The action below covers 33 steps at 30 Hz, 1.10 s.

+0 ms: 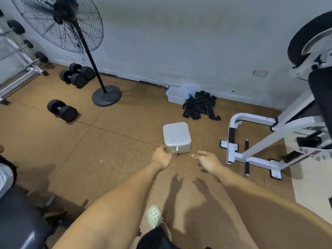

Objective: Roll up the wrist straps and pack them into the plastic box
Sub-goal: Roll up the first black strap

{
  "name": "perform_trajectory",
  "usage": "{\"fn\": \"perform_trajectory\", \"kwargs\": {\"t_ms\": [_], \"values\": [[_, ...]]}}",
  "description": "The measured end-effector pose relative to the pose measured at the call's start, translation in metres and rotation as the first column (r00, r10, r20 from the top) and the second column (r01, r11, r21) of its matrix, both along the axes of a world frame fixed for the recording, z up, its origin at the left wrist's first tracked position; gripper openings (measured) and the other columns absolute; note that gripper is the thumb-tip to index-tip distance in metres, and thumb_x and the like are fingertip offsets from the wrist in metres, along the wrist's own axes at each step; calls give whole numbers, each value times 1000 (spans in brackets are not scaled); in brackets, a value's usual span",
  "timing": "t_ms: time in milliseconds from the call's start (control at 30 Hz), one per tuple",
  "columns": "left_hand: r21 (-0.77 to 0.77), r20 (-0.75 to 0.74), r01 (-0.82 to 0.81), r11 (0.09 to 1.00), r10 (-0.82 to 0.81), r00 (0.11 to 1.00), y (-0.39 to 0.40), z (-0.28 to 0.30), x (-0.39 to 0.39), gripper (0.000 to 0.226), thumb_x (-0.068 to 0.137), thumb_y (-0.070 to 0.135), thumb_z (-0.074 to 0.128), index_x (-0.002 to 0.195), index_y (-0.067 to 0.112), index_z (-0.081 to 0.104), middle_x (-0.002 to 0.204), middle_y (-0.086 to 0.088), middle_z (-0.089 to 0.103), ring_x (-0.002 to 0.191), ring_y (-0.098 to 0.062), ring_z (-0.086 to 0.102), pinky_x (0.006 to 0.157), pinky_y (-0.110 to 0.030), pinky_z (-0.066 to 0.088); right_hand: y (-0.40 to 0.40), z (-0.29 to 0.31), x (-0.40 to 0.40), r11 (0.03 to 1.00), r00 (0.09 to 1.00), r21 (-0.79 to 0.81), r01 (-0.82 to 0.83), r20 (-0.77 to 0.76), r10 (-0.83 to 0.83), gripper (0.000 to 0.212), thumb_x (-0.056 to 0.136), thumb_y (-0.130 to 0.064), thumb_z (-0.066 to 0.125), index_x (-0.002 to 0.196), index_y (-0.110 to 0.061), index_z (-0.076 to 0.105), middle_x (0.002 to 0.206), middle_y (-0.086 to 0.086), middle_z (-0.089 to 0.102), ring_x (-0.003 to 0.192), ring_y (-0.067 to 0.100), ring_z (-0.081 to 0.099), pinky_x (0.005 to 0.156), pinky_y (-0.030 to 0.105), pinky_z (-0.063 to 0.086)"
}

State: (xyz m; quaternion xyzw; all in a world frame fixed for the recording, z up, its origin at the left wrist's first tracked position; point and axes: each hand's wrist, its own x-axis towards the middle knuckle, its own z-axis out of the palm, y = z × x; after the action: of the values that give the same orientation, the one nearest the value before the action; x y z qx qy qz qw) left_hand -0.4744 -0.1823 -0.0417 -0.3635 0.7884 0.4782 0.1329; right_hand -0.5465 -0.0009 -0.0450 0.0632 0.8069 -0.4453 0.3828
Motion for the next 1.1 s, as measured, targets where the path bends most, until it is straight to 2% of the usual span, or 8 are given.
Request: {"fn": "perform_trajectory", "kwargs": {"t_ms": [100, 233, 433, 567, 633, 800, 967, 1100], "values": [[-44, 37, -21, 999, 23, 999, -65, -8, -43, 51, 102, 32, 58, 146, 9, 49, 146, -11, 55, 135, -29, 50, 104, -30, 39, -54, -5, -40, 1000, 1000, 4, -2, 16, 2, 59, 97, -34, 69, 150, -17, 49, 133, 12, 66, 125, 42, 60, 107, 53, 49], [-100, 63, -16, 995, 22, 998, -130, -10, -106, 53, 102, 34, 57, 148, 11, 47, 149, -11, 53, 138, -31, 48, 108, -33, 40, -108, -17, -95, 999, 1000, -42, 2, 31, -1, 63, 92, -38, 72, 149, -22, 51, 143, 3, 58, 117, 23, 63, 105, 44, 53], [-66, 48, 41, 997, -38, 998, -180, -7, -210, 58, 102, 35, 57, 151, 8, 42, 153, -12, 49, 139, -31, 47, 109, -32, 38, -163, -26, -192, 999, 998, -1, -47, 42, 47, 63, 94, -41, 70, 149, -21, 50, 149, 4, 52, 131, 26, 55, 112, 45, 45], [-117, 19, 10, 993, -8, 1000, -216, 1, -266, 55, 103, 36, 57, 149, 9, 45, 151, -13, 50, 136, -32, 49, 99, -29, 43, -200, -30, -267, 996, 995, -9, -94, 33, 94, 63, 95, -42, 68, 151, -22, 46, 152, 6, 49, 130, 27, 54, 111, 45, 46], [-140, 24, -8, 990, 11, 1000, -238, 6, -289, 54, 103, 35, 57, 148, 9, 46, 149, -13, 52, 136, -32, 50, 102, -30, 42, -219, -31, -296, 994, 993, -15, -112, 35, 112, 65, 95, -44, 68, 152, -24, 44, 154, 4, 48, 133, 26, 52, 112, 45, 46], [-138, 33, -48, 989, 53, 998, -285, 6, -344, 57, 103, 36, 58, 151, 8, 44, 149, -13, 52, 136, -32, 49, 106, -32, 40, -266, -16, -343, 991, 989, -25, -132, 59, 133, 64, 95, -39, 69, 152, -20, 46, 127, 4, 63, 114, 25, 64, 102, 42, 53], [-115, 27, -8, 993, 11, 1000, -331, -5, -409, 55, 102, 35, 59, 147, 7, 47, 149, -13, 52, 137, -31, 48, 108, -32, 38, -315, -17, -393, 997, 996, -4, -76, 50, 76, 62, 97, -30, 69, 152, -17, 46, 121, 11, 68, 127, 45, 58, 105, 55, 50], [-114, -8, 64, 991, -65, 998, -390, -16, -459, 47, 99, 32, 64, 137, 6, 55, 140, -12, 59, 129, -28, 55, 99, -26, 40, -369, -26, -432, 1000, 999, 8, 11, 49, -11, 63, 93, -39, 72, 149, -21, 49, 140, 6, 60, 125, 33, 61, 106, 48, 52]]}}
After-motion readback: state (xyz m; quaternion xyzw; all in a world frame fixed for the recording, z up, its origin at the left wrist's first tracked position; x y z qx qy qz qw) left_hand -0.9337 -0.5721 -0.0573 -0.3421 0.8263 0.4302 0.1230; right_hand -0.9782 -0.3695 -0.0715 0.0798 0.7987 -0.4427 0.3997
